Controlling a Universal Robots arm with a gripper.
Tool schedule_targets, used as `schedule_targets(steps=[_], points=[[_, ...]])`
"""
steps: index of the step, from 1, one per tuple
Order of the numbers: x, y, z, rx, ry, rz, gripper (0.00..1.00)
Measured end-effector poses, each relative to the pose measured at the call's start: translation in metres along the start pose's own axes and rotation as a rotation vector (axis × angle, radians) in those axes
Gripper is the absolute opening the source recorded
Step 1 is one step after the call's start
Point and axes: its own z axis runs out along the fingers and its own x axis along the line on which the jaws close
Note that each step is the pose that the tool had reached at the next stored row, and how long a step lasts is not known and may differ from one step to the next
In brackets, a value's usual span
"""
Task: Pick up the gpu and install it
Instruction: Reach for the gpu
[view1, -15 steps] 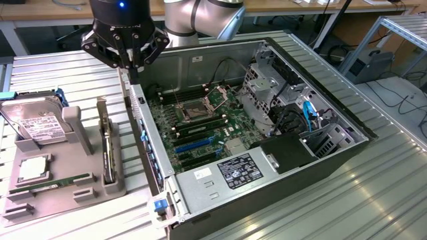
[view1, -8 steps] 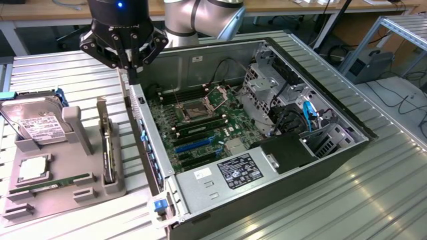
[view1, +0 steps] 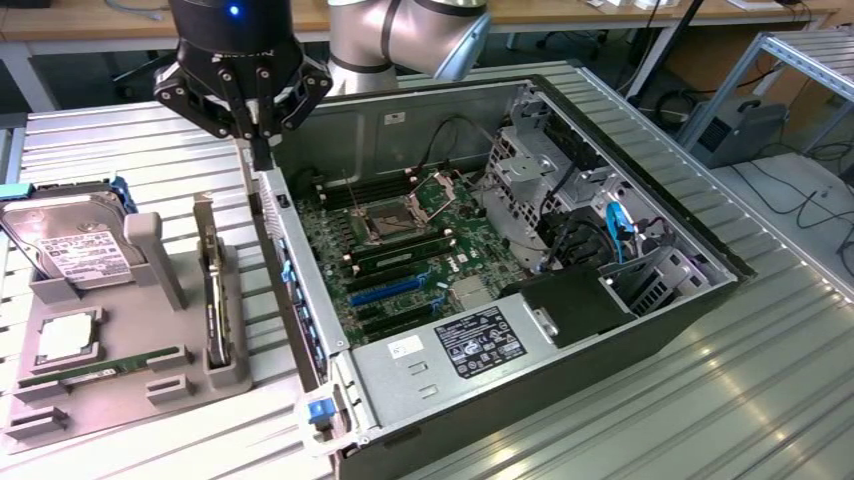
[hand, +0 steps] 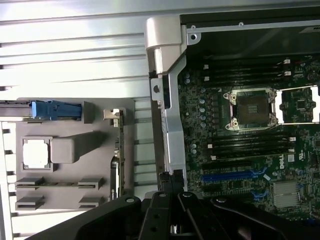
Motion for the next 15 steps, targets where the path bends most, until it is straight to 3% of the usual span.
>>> schedule_targets(steps=[15], points=[[0.005, -0.0157, -0.0007, -0.0001, -0.0001, 0.000, 0.11]])
